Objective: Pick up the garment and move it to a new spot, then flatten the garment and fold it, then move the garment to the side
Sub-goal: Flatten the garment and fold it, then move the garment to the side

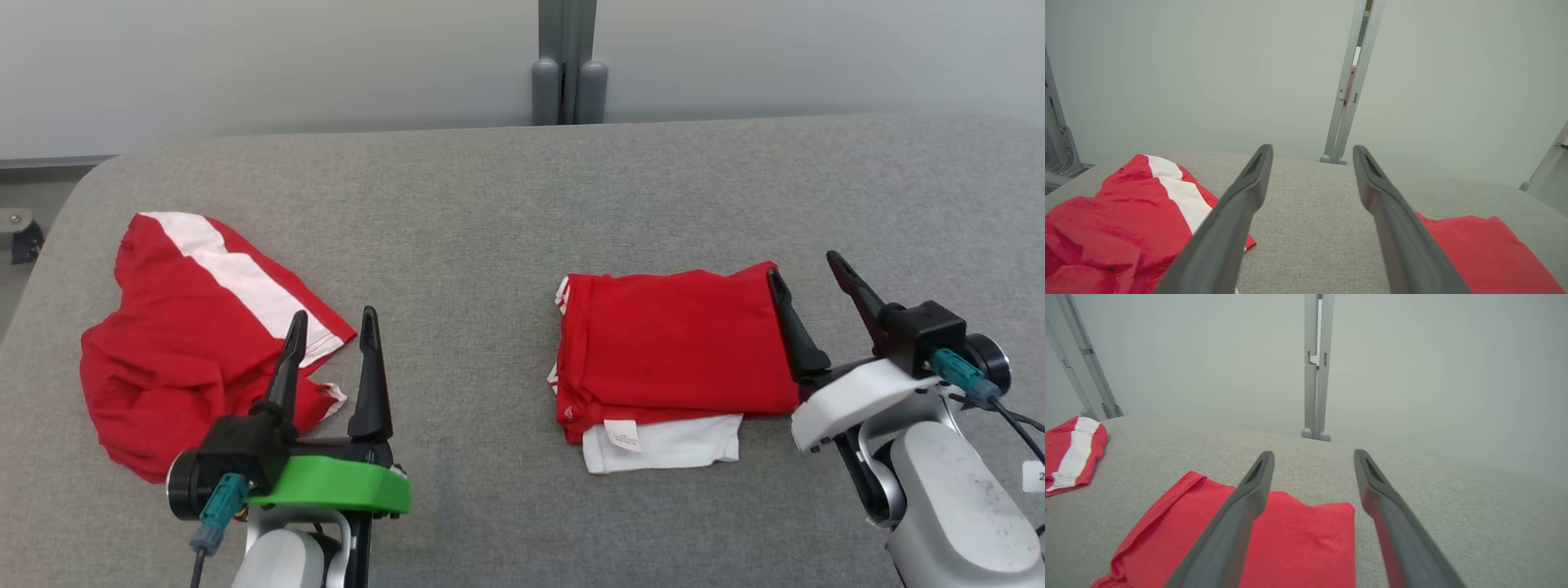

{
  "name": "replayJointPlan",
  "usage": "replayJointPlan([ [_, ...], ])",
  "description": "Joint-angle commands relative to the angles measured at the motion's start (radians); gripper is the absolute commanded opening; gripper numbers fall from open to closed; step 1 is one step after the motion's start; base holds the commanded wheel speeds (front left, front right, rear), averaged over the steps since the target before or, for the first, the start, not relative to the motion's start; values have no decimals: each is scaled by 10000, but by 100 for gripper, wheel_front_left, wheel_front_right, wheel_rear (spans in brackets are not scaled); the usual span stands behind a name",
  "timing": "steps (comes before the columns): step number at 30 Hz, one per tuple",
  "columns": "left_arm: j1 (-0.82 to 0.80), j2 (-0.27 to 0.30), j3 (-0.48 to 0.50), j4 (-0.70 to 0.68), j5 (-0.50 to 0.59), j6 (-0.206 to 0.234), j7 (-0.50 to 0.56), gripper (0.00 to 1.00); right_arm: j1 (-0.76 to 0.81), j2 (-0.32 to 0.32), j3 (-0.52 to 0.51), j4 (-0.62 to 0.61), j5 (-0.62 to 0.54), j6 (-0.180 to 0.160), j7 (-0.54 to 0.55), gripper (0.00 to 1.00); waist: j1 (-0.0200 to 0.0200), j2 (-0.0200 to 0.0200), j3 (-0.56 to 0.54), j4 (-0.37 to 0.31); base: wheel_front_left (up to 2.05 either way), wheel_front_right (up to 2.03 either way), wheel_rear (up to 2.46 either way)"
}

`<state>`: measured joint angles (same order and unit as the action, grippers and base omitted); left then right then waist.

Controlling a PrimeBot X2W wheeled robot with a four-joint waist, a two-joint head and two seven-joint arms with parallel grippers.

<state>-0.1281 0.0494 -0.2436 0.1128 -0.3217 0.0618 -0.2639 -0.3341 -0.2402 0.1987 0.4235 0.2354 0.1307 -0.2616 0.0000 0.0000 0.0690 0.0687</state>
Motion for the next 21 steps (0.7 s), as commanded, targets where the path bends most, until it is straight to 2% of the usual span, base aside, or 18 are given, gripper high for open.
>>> replayJointPlan([
  [1, 89, 25, 60, -61, 68, 91, -3, 100, 429, 215, -360, -416, -178, -1, -36, 100, 0, 0, -18, -264, 0, 0, 0],
  [5, 239, 25, 127, -172, 226, 201, -3, 100, 1252, 535, -1235, -1630, -790, -2, -36, 100, 0, 0, -10, -429, 0, 0, 0],
  [9, 471, 25, 52, -52, 645, 226, -3, 100, 1819, 825, -1742, -2246, -1129, -2, -38, 100, 0, 0, 0, -534, 0, 0, 0],
  [12, 619, 29, 64, -25, 676, 374, -3, 100, 1979, 951, -1922, -2466, -1288, -2, -39, 100, 0, 0, 7, -593, 0, 0, 0],
  [21, 737, 29, -139, 13, 826, 307, -3, 100, 2110, 1143, -2087, -2648, -1498, -2, -40, 100, 0, 0, 24, -539, 0, 0, 0],
])
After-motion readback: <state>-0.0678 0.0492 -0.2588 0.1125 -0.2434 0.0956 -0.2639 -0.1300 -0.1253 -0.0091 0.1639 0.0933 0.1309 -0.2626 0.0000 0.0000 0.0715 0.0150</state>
